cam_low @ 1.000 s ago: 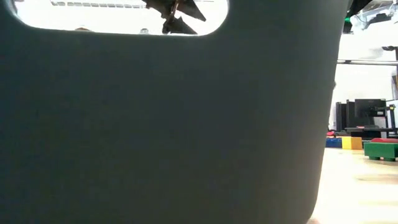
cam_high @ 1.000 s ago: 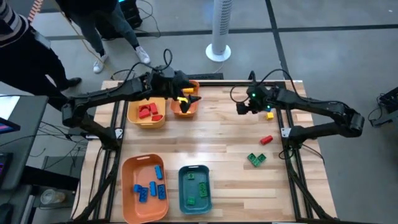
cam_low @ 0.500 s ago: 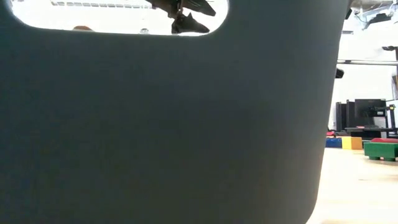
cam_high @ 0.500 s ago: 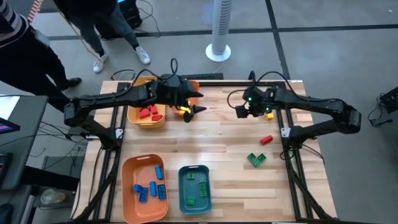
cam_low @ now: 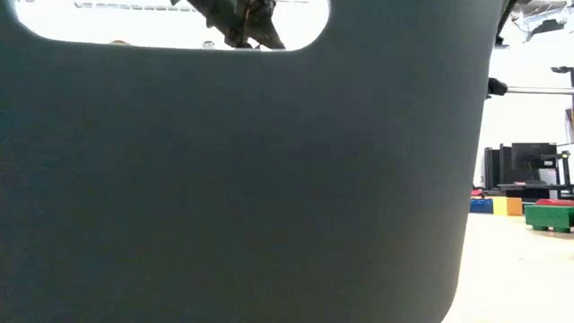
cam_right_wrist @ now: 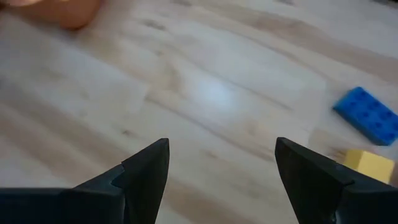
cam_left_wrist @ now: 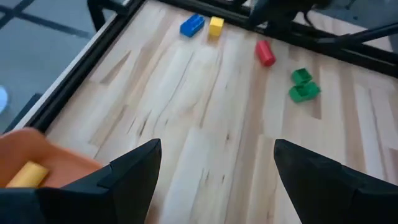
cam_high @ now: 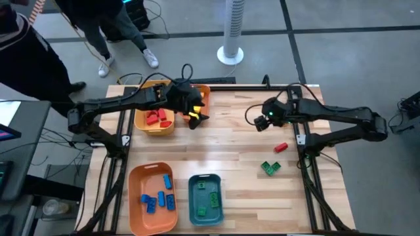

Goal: Sort blocks
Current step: Put the blue game piece into the large orange bin

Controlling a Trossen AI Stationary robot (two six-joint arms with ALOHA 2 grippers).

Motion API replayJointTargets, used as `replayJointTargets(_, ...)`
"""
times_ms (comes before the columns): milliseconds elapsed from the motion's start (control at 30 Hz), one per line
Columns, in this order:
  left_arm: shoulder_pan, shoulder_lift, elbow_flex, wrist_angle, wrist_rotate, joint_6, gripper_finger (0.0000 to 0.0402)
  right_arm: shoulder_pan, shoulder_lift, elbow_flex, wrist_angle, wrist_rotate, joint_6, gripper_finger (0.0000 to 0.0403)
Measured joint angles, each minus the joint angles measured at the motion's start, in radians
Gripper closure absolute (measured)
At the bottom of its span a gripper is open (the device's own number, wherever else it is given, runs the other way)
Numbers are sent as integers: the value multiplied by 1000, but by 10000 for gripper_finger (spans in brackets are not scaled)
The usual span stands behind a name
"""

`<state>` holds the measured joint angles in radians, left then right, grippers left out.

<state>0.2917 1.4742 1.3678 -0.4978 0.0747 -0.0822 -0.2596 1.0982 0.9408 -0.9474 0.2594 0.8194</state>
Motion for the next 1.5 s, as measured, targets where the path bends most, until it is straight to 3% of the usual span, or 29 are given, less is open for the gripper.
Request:
replayJointTargets(200,52,0,0,37,-1,-32,98,2,-30,-18,-153,-36,115,102)
replayJointTargets(400,134,0,1,94,-1,-117,98,-106,131,-19,-345,-110,75,113)
replayJointTargets(700,186,0,11,88,12,-191,98,-356,347,-18,-154,-167,-293,117)
replayJointTargets(833,172,0,11,43,15,-180,97,-428,415,24,-205,-166,-456,117)
replayJointTargets(1167,170,0,11,-13,17,-117,97,-510,615,216,-231,-76,-733,117)
replayJointTargets(1500,170,0,11,-98,17,-61,97,-549,763,261,-310,46,-823,117)
